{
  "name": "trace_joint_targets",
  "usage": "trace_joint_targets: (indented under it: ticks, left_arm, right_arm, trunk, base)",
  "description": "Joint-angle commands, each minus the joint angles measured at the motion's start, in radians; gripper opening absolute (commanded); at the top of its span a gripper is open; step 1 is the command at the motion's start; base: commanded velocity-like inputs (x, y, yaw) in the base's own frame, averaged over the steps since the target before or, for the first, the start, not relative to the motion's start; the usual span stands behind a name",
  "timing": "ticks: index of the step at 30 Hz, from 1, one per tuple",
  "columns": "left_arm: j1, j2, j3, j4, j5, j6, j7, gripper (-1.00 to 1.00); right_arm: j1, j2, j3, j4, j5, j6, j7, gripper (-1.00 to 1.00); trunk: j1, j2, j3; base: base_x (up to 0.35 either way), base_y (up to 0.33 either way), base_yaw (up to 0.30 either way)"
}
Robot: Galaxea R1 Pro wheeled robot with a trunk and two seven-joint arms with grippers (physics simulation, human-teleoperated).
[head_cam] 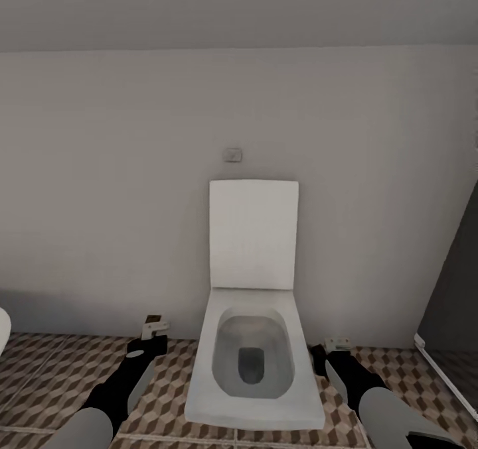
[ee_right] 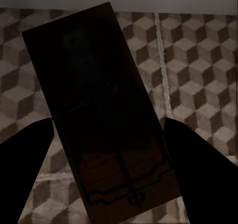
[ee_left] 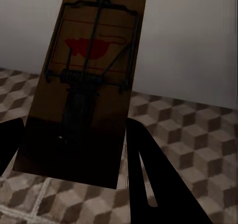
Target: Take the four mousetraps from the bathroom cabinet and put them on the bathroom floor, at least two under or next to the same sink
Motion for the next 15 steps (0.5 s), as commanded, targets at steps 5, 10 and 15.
trace_joint_targets:
  ticks: [5,10,15]
  left_arm:
    - [0.0,0.001,-0.007,0.0,0.008,0.007,0.008,-1.0]
    - [0.0,0.001,-0.007,0.003,0.007,0.009,0.008,-1.0]
    - [0.0,0.001,-0.007,0.005,0.005,0.01,0.008,-1.0]
  right_arm:
    - [0.0,0.001,-0.007,-0.002,0.01,0.007,-0.004,-1.0]
    - [0.0,0.0,-0.008,-0.003,0.009,0.007,-0.006,-1.0]
    - [0.0,-0.002,-0.008,-0.003,0.008,0.003,-0.011,-1.0]
  trunk:
    - [0.0,0.0,-0.001]
    - [0.0,0.0,-0.001]
    - [0.0,0.0,-0.001]
  base:
    - [0.001,0.0,-0.227]
    - [0.0,0.0,-0.182]
    - [0.0,0.0,-0.041]
